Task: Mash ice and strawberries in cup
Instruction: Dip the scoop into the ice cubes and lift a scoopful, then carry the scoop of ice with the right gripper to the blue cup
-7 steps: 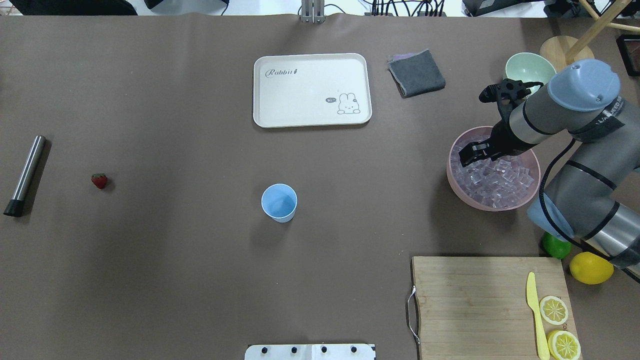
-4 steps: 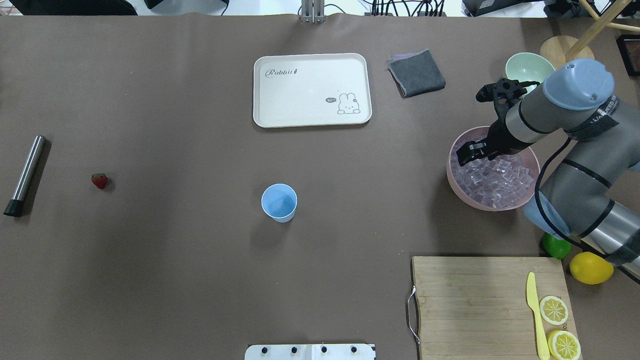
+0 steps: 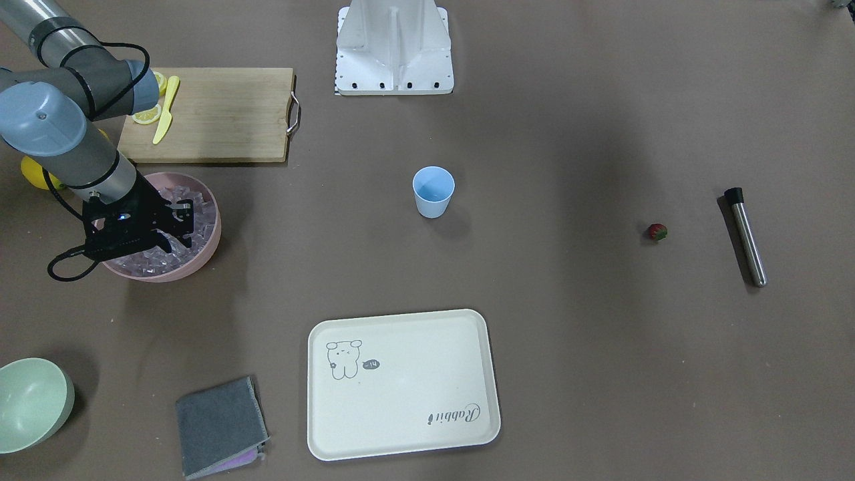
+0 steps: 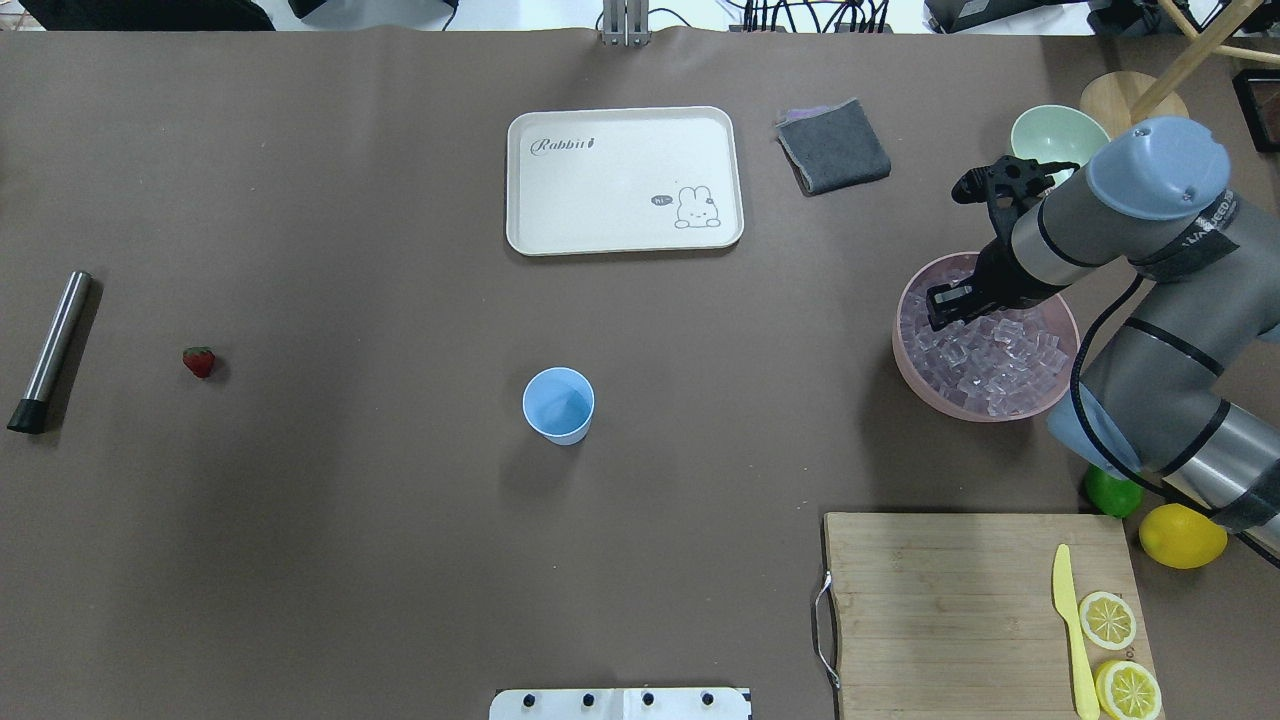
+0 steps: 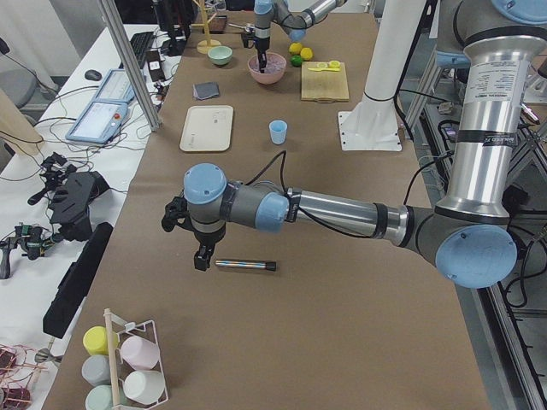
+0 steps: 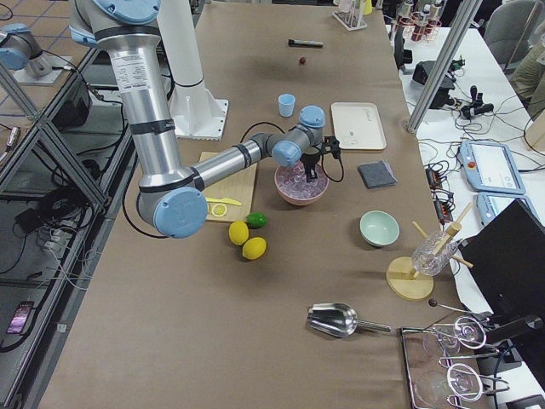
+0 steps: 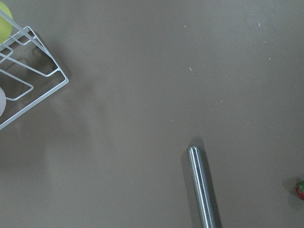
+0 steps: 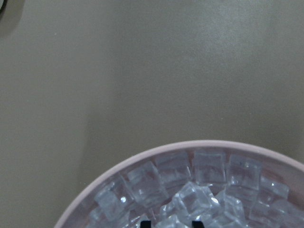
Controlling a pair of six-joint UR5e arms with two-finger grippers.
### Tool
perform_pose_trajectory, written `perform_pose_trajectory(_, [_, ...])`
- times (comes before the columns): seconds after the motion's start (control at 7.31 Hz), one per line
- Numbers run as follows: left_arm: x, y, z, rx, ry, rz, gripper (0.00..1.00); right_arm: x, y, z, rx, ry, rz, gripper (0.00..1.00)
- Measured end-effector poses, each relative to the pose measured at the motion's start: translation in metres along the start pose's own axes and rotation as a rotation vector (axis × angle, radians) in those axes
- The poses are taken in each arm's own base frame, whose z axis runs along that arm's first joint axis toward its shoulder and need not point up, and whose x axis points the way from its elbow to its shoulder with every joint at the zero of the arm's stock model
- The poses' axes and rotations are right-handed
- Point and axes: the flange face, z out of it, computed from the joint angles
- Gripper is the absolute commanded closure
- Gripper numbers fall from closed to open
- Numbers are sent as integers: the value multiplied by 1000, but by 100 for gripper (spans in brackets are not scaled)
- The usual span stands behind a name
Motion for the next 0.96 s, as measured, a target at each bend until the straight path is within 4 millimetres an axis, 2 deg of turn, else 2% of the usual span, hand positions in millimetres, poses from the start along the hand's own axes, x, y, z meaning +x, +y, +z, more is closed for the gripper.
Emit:
perform_pose_trajectory(0.27, [1, -3, -1, 3, -1, 3, 2, -4, 0, -10, 16, -10, -8, 100])
perform_pose_trajectory(0.41, [2, -4, -2, 4, -1, 4, 2, -3, -3, -24, 36, -17, -7, 100])
perform_pose_trajectory(0.68, [3, -5, -3, 8, -1, 9, 2, 1, -13, -63, 95, -41, 3, 100])
perform_pose_trajectory(0.82, [5, -7, -5, 11, 0, 11, 2, -3, -18, -79, 120, -60, 17, 100])
perform_pose_trajectory(0.96, [5, -7, -5, 11, 0, 11, 2, -17, -25, -94, 145, -87, 56, 100])
